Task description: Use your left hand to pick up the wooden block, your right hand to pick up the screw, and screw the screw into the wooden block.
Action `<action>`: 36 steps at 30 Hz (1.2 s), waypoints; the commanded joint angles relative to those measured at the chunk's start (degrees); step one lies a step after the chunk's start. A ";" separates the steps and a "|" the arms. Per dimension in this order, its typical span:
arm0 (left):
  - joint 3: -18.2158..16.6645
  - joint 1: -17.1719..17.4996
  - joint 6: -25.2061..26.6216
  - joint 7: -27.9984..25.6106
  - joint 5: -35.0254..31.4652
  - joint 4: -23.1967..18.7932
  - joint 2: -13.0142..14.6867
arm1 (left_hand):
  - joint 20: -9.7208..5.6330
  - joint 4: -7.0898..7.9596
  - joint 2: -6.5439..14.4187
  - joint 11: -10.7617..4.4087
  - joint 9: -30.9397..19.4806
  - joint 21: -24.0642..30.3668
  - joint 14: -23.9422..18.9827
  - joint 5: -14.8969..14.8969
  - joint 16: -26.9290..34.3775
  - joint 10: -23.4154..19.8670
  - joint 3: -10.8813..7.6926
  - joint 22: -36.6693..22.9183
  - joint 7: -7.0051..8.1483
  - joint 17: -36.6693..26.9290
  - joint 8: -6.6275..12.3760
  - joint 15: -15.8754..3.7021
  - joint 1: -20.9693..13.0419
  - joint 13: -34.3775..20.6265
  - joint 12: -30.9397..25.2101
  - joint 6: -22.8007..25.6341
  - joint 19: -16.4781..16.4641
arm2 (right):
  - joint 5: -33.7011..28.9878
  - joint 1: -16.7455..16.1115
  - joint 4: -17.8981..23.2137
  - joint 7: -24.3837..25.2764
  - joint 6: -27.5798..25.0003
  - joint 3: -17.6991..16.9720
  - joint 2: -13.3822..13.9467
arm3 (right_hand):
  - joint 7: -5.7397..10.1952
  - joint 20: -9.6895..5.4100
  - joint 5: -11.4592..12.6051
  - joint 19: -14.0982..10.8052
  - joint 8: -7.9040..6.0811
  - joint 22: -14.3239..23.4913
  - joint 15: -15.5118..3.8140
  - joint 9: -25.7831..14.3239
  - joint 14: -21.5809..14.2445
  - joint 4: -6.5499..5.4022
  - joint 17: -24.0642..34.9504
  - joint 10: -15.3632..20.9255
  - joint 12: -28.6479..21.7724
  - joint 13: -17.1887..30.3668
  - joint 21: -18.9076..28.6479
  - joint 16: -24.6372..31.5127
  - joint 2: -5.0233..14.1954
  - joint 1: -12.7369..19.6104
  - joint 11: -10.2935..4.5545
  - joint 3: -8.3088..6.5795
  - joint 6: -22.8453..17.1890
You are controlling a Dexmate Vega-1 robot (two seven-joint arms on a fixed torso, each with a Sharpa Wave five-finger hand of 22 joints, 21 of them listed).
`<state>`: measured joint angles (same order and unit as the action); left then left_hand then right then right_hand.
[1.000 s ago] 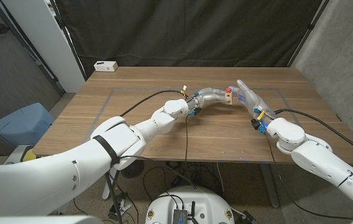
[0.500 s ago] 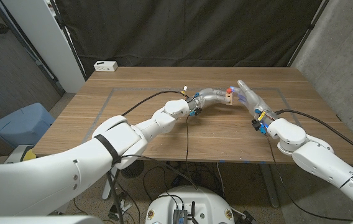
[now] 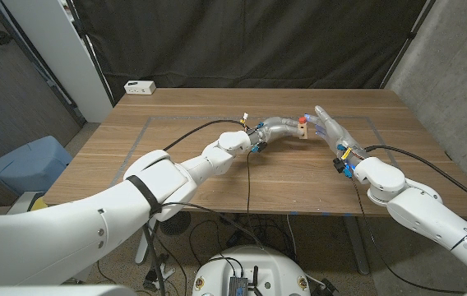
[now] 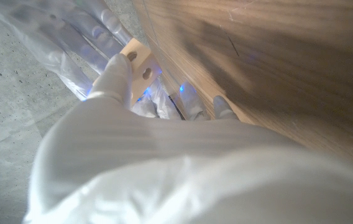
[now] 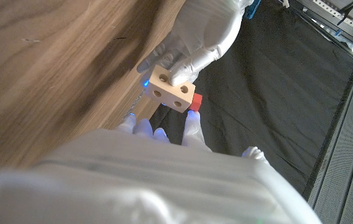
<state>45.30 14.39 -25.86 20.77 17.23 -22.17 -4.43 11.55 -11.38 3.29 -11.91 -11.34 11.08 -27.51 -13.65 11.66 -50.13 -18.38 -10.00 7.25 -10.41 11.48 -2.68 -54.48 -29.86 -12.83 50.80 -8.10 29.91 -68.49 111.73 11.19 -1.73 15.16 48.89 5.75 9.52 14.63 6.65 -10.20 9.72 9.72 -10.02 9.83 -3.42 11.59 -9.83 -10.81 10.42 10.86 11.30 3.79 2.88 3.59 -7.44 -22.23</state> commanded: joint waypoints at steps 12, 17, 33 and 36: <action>0.42 -1.02 2.65 -0.79 0.38 0.96 -0.46 | 0.27 2.51 1.39 0.10 -0.31 0.14 0.01 -0.49 0.04 -0.52 -2.93 -0.16 -0.06 -0.16 0.23 -1.40 1.09 -0.27 -0.20 0.52 -0.19 | -0.19 1.01 1.16 -1.03 -1.88 1.45 0.45 | 0.11 0.41 0.53 0.25 -0.53 0.23 -0.18 -0.17 10.48 -0.25 0.08 -5.29 -0.18 -0.02 0.18 0.42 0.48 -0.18 0.20 -0.17 -0.42; 0.53 -1.16 2.88 -0.77 0.47 0.99 -0.41 | 0.30 2.49 1.39 -0.06 -0.31 0.15 0.04 -0.50 0.01 -0.51 -2.97 -0.16 -0.19 -0.14 0.24 -1.45 1.08 -0.25 -0.17 0.54 -0.20 | -0.13 1.38 1.34 -1.31 -2.26 1.92 0.40 | 0.13 0.38 0.59 0.25 -0.52 0.22 -0.15 -0.17 10.44 -0.27 0.07 -5.27 -0.18 -0.02 0.18 0.43 0.49 -0.15 0.25 -0.17 -0.42; 0.64 -1.05 2.28 -0.67 0.52 0.88 -0.09 | 0.28 2.48 1.36 0.04 -0.31 0.15 0.06 -0.52 -0.01 -0.74 -3.00 -0.16 -0.09 -0.14 0.22 -1.41 1.13 -0.20 -0.24 0.52 -0.21 | -0.76 0.34 1.50 0.10 -0.83 0.73 0.53 | 0.15 0.41 0.71 0.23 -0.50 0.22 -0.24 -0.17 10.34 -0.33 0.04 -5.10 -0.23 -0.02 0.19 0.45 0.54 -0.06 0.27 -0.17 -0.40; 0.64 -1.03 2.10 -0.64 0.49 0.85 -0.04 | 0.28 2.47 1.41 0.05 -0.31 0.15 0.09 -0.51 0.00 -0.61 -3.00 -0.16 0.00 -0.16 0.17 -1.42 1.10 -0.22 -0.21 0.39 -0.22 | -0.39 0.07 1.52 0.58 -1.04 0.17 0.45 | 0.18 0.37 0.73 0.20 -0.52 0.22 -0.22 -0.18 10.29 -0.33 0.04 -5.03 -0.26 -0.02 0.21 0.47 0.54 -0.05 0.37 -0.17 -0.44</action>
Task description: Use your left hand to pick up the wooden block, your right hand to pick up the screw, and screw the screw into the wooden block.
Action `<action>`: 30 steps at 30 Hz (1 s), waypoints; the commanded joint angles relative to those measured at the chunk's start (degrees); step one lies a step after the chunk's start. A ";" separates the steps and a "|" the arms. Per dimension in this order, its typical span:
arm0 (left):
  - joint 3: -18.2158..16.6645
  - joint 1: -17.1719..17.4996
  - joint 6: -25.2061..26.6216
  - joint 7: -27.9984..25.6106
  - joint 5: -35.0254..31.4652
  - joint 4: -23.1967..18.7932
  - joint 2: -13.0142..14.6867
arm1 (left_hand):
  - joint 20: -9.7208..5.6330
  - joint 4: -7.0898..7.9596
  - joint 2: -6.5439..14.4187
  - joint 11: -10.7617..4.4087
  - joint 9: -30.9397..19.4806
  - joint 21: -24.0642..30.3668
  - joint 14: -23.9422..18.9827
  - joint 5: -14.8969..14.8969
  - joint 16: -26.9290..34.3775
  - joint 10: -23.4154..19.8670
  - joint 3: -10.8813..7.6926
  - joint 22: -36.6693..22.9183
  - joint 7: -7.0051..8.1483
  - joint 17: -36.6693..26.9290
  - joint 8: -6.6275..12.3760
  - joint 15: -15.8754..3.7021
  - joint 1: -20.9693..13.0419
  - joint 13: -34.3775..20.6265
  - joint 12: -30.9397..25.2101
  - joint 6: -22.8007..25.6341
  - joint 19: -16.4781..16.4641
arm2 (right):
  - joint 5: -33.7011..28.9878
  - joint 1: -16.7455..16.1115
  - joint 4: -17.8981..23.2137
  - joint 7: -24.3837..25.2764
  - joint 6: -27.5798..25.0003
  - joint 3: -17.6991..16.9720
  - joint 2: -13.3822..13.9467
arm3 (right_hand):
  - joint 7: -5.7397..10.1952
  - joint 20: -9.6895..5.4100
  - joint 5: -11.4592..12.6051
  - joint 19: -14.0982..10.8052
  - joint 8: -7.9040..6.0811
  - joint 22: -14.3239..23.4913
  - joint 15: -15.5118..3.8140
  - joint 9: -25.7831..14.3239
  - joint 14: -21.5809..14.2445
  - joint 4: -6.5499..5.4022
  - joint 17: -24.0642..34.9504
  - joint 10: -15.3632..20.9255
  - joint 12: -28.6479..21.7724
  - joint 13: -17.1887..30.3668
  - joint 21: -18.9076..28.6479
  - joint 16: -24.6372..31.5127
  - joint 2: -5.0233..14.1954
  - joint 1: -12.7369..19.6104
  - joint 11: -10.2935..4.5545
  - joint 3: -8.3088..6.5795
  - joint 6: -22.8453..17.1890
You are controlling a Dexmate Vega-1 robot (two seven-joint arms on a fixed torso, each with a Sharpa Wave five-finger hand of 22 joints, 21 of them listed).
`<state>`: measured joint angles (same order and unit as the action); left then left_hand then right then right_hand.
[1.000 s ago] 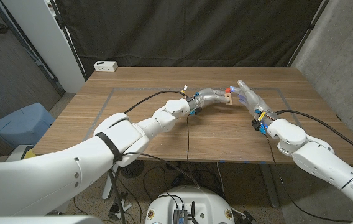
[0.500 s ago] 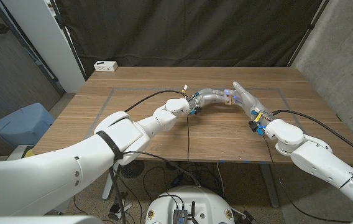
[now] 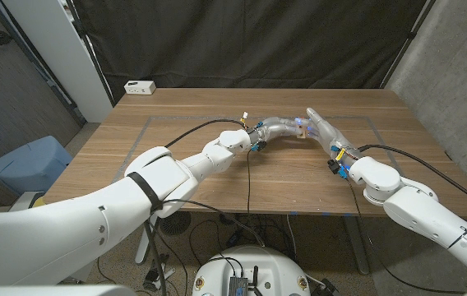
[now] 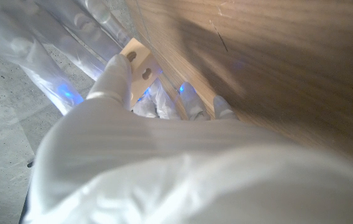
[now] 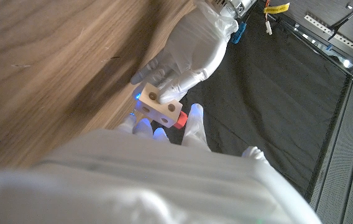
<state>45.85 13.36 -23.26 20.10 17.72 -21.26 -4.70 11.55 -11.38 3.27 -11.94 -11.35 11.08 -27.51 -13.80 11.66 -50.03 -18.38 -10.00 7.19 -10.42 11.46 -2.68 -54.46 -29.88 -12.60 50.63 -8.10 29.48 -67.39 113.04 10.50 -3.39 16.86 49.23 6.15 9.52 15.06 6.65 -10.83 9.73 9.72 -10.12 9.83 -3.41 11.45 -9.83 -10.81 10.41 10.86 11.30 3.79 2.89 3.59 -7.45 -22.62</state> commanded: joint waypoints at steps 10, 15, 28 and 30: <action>-0.02 0.08 -1.06 0.15 -0.06 -0.20 0.40 | 0.21 2.46 1.42 0.18 -0.29 0.12 0.12 -0.37 0.02 -0.58 -2.98 -0.16 0.01 -0.18 0.21 -1.42 1.07 -0.23 -0.40 0.62 -0.13 | 0.14 -0.83 -0.75 1.61 0.92 -2.32 -0.18 | -0.35 0.35 0.36 0.04 0.18 0.22 -0.13 -0.07 10.22 -0.36 0.16 -4.98 -0.26 -0.02 0.27 0.48 0.54 -0.01 0.42 -0.15 0.12; -0.01 0.01 -0.96 0.26 -0.10 -0.19 0.33 | 0.25 2.42 1.40 0.03 -0.29 0.16 0.07 -0.36 0.05 -0.65 -2.96 -0.16 0.00 -0.18 0.22 -1.48 1.00 -0.18 -0.40 0.64 -0.25 | 0.34 -0.20 -1.62 1.08 0.86 -2.31 -0.27 | -0.40 0.36 0.40 0.02 0.31 0.22 -0.09 -0.07 10.22 -0.36 0.15 -5.02 -0.24 -0.02 0.27 0.47 0.53 0.03 0.42 -0.15 0.46; 0.15 -0.19 -1.32 0.61 -0.39 -0.30 0.40 | 0.23 2.45 1.40 0.07 -0.29 0.14 0.16 -0.36 0.00 -0.73 -2.97 -0.16 -0.01 -0.16 0.19 -1.44 1.05 -0.24 -0.46 0.58 -0.18 | 1.01 0.79 -3.48 -0.16 0.44 -1.89 -0.25 | -0.35 0.58 0.48 0.27 0.59 0.22 -0.03 -0.04 10.64 -0.43 0.15 -5.51 -0.04 -0.02 0.16 0.30 0.31 -0.03 0.37 0.02 1.49; 0.15 -0.21 -1.27 0.70 -0.39 -0.30 0.39 | 0.27 2.42 1.40 0.07 -0.29 0.13 0.12 -0.37 0.02 -0.78 -2.98 -0.16 0.00 -0.16 0.19 -1.46 1.01 -0.21 -0.47 0.59 -0.17 | 1.02 0.85 -3.61 -0.14 0.40 -1.84 -0.25 | -0.38 0.59 0.48 0.31 0.61 0.22 -0.02 -0.04 10.71 -0.44 0.16 -5.63 0.00 -0.02 0.15 0.27 0.26 -0.05 0.38 0.05 1.56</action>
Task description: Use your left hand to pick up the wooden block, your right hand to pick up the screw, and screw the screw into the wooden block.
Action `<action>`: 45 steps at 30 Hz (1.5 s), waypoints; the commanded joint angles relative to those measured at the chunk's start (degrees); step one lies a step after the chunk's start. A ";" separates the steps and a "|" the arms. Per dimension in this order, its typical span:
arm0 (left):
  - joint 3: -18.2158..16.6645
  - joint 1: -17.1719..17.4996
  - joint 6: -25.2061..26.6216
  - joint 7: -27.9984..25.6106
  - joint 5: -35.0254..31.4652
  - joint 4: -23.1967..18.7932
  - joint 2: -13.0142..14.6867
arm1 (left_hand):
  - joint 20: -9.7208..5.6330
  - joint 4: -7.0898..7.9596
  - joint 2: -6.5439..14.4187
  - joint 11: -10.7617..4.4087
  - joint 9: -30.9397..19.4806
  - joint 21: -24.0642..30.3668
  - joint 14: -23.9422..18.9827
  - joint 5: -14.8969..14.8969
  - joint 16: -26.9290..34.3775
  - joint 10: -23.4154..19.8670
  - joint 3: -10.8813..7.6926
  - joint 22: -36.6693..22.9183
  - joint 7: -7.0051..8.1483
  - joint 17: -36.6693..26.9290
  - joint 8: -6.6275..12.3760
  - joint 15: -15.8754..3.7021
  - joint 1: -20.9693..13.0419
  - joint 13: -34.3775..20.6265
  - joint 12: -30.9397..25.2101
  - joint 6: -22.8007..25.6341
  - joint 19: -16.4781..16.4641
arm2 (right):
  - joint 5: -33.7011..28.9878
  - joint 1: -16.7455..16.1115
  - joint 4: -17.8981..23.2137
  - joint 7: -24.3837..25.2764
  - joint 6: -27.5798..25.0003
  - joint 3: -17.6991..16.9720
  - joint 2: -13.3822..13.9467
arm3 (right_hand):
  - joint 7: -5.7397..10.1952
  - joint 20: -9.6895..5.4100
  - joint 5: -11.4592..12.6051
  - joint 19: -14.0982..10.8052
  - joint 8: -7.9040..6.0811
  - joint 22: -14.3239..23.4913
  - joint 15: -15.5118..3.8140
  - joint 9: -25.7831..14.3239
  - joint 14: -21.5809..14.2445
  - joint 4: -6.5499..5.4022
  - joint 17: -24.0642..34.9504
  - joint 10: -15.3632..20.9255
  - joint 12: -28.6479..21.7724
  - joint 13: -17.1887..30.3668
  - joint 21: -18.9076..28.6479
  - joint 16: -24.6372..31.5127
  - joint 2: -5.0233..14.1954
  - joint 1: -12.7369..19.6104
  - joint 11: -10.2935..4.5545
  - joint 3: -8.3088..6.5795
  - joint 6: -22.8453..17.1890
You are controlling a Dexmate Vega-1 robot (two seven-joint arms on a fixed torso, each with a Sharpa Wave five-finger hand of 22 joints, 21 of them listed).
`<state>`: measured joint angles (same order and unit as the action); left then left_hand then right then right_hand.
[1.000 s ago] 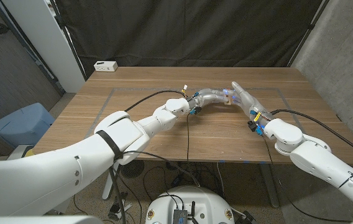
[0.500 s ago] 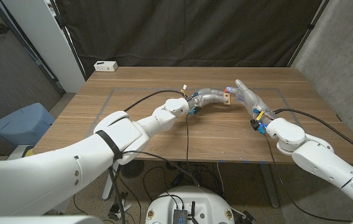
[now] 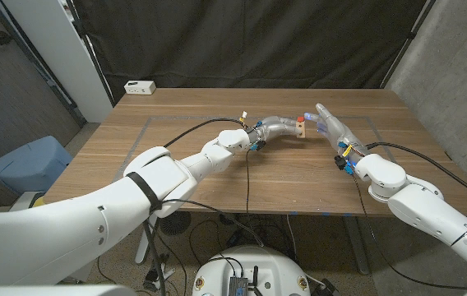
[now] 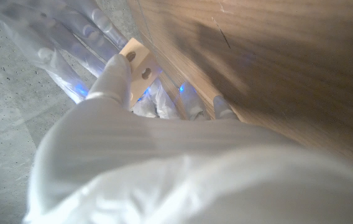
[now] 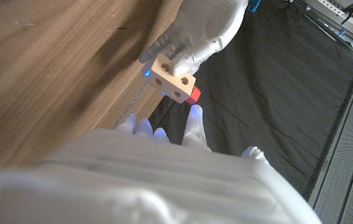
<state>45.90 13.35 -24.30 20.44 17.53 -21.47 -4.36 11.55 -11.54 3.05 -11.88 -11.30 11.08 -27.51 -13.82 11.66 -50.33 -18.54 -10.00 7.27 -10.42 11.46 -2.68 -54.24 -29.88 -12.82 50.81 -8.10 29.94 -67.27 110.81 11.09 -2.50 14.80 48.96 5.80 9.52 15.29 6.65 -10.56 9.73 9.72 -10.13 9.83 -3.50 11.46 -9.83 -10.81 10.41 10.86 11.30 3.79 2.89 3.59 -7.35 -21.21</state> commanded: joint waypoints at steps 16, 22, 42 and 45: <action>-0.07 -0.21 -0.02 0.33 -0.03 0.03 -0.01 | 0.20 2.58 1.50 -0.11 -0.34 0.13 0.08 -0.31 0.06 -0.40 -2.70 -0.16 -0.12 -0.16 0.20 -1.45 0.83 -0.21 -0.22 0.44 -0.14 | 0.89 2.46 -2.57 -2.09 -1.18 1.28 0.16 | -0.18 0.78 0.28 0.79 0.29 0.23 -0.05 -0.02 11.13 -0.70 0.25 -6.37 0.20 -0.01 0.00 0.21 -0.31 -0.68 0.08 0.52 0.41; -0.04 -0.26 0.33 0.28 -0.02 0.08 0.01 | 0.24 2.64 1.59 -0.06 -0.33 0.12 0.11 -0.32 0.05 -0.29 -2.73 -0.16 -0.02 -0.18 0.18 -1.46 0.88 -0.24 -0.20 0.40 -0.13 | 0.78 2.95 -2.87 -2.12 -1.08 1.74 -0.13 | -0.14 0.76 0.30 0.88 0.26 0.24 -0.05 -0.02 11.19 -0.81 0.28 -6.43 0.19 -0.01 -0.01 0.21 -0.41 -0.83 0.14 0.65 0.42; 0.20 -0.41 1.65 0.13 0.21 0.31 -0.28 | 0.21 2.56 1.54 -0.02 -0.33 0.15 0.15 -0.35 0.00 -0.40 -2.79 -0.16 -0.03 -0.13 0.17 -1.36 0.81 -0.26 -0.26 0.39 -0.18 | 0.86 2.75 -2.21 -1.59 -1.16 1.90 -0.09 | -0.06 0.60 0.45 0.99 0.10 0.26 -0.01 -0.02 11.14 -1.16 0.31 -6.46 0.08 -0.02 0.04 0.30 -0.46 -1.12 0.11 0.94 0.28; 0.19 -0.29 1.56 0.19 0.28 0.29 -0.27 | 0.25 2.64 1.61 0.08 -0.33 0.14 0.12 -0.36 0.02 -0.33 -2.80 -0.16 -0.09 -0.16 0.17 -1.35 0.89 -0.27 -0.24 0.38 -0.16 | 0.78 2.50 -1.99 -1.58 -1.11 1.84 0.12 | -0.08 0.61 0.47 1.03 0.07 0.26 -0.02 -0.02 11.13 -1.20 0.31 -6.43 0.06 -0.02 0.03 0.31 -0.45 -1.13 0.14 0.96 0.25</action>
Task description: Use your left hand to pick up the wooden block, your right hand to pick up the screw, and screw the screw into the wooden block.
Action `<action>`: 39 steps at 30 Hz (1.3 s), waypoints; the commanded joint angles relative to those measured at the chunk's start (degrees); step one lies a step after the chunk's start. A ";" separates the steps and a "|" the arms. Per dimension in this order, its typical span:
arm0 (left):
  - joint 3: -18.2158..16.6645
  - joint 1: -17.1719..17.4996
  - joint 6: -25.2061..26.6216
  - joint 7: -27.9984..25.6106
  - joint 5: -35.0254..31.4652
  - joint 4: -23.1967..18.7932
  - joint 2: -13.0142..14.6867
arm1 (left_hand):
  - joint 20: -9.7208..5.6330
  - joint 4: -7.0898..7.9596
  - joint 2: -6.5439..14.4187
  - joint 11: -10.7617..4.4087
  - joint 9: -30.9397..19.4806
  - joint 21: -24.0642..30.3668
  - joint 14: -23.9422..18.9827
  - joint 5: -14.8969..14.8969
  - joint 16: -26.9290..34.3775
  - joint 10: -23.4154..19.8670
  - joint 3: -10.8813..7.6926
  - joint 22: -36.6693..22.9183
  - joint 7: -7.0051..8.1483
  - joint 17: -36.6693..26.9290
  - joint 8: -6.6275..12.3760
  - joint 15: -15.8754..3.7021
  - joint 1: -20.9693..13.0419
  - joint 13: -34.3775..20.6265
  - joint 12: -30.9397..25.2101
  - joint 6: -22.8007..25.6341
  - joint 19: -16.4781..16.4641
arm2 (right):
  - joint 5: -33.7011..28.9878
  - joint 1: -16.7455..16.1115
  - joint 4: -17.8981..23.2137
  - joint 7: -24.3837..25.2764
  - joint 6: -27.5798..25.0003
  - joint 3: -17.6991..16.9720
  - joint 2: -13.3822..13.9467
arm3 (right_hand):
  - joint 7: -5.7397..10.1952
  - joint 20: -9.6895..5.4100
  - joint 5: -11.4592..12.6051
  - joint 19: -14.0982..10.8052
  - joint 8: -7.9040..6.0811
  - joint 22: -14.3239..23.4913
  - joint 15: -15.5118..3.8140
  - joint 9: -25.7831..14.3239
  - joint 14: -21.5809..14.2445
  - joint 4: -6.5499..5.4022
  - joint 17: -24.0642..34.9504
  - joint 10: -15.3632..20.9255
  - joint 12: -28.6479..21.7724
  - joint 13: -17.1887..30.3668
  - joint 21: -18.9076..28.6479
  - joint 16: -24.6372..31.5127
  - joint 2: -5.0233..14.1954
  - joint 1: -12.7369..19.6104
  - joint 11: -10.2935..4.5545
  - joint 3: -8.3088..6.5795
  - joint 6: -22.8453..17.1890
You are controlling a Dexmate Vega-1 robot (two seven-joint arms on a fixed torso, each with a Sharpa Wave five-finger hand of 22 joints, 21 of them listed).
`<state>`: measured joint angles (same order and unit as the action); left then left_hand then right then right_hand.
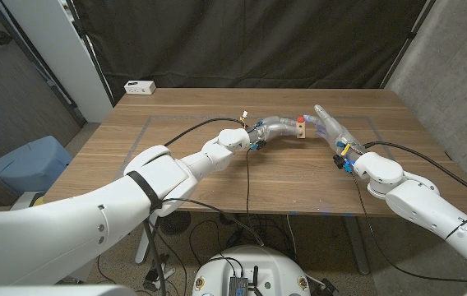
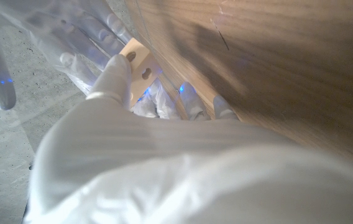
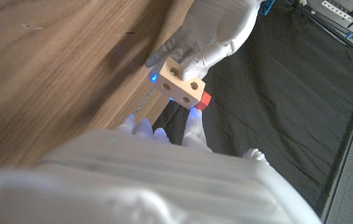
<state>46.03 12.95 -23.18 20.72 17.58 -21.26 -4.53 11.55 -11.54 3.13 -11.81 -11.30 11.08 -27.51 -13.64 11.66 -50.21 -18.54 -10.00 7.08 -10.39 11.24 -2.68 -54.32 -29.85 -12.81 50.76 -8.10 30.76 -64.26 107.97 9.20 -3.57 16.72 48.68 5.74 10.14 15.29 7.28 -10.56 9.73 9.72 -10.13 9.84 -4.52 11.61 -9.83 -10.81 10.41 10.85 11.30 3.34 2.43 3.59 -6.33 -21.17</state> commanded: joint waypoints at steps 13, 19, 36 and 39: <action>-0.11 0.40 0.01 0.21 0.34 -0.03 0.02 | 0.24 2.63 1.50 -0.10 -0.33 0.14 0.13 -0.54 0.01 -0.48 -2.80 -0.16 0.12 -0.18 0.41 -1.37 0.99 -0.25 -0.24 0.47 -0.14 | 0.21 -0.85 1.32 -0.18 -0.15 0.12 0.70 | 0.00 -0.06 0.61 0.37 0.04 0.26 -0.01 -0.02 11.09 -0.33 0.15 -6.41 0.00 -0.02 0.09 0.34 0.11 -0.66 0.17 0.01 0.22; -0.06 0.33 0.20 0.20 0.30 0.02 -0.10 | 0.24 2.62 1.51 -0.13 -0.33 0.15 0.11 -0.54 0.02 -0.45 -2.80 -0.16 0.21 -0.19 0.42 -1.40 0.98 -0.22 -0.21 0.49 -0.17 | 0.18 -1.39 1.89 0.10 -0.30 -0.07 1.04 | 0.01 0.01 0.67 0.37 -0.02 0.26 -0.03 -0.02 11.11 -0.39 0.15 -6.40 -0.02 -0.02 0.11 0.34 0.15 -0.64 0.14 0.04 0.12; -0.15 0.57 -0.41 0.54 0.42 -0.08 -0.02 | 0.21 2.58 1.47 0.06 -0.33 0.15 0.06 -0.53 0.04 -0.52 -2.78 -0.16 0.13 -0.19 0.45 -1.45 0.95 -0.17 -0.22 0.57 -0.17 | 0.05 -2.98 3.90 1.20 -0.53 -0.51 1.38 | 0.01 -0.06 0.83 0.30 -0.11 0.25 -0.05 -0.03 11.01 -0.53 0.12 -6.38 -0.06 -0.03 0.16 0.38 0.24 -0.54 0.10 0.11 -0.08; -0.16 0.64 -0.57 0.59 0.39 -0.10 0.00 | 0.26 2.59 1.46 0.08 -0.33 0.16 0.07 -0.54 0.04 -0.55 -2.78 -0.16 0.01 -0.19 0.42 -1.43 0.96 -0.16 -0.24 0.50 -0.21 | -0.05 -3.16 4.26 1.36 -0.58 -0.51 1.39 | 0.03 -0.04 0.86 0.31 -0.12 0.24 0.00 -0.03 10.99 -0.55 0.11 -6.31 -0.09 -0.03 0.16 0.39 0.26 -0.53 0.12 0.12 -0.11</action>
<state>45.98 13.34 -22.93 20.96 17.87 -21.23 -4.61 11.55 -11.55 3.04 -11.87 -11.35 11.08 -27.51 -13.82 11.66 -50.10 -18.55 -10.00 7.25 -10.41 11.44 -2.68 -54.22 -29.88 -12.77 50.68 -8.10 31.05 -66.26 110.53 10.08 -4.05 16.41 49.78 5.74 10.14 15.92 7.27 -10.32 9.72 9.72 -10.02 9.83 -4.75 11.59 -9.83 -10.81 10.41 10.85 11.30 3.11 2.20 3.59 -6.10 -21.16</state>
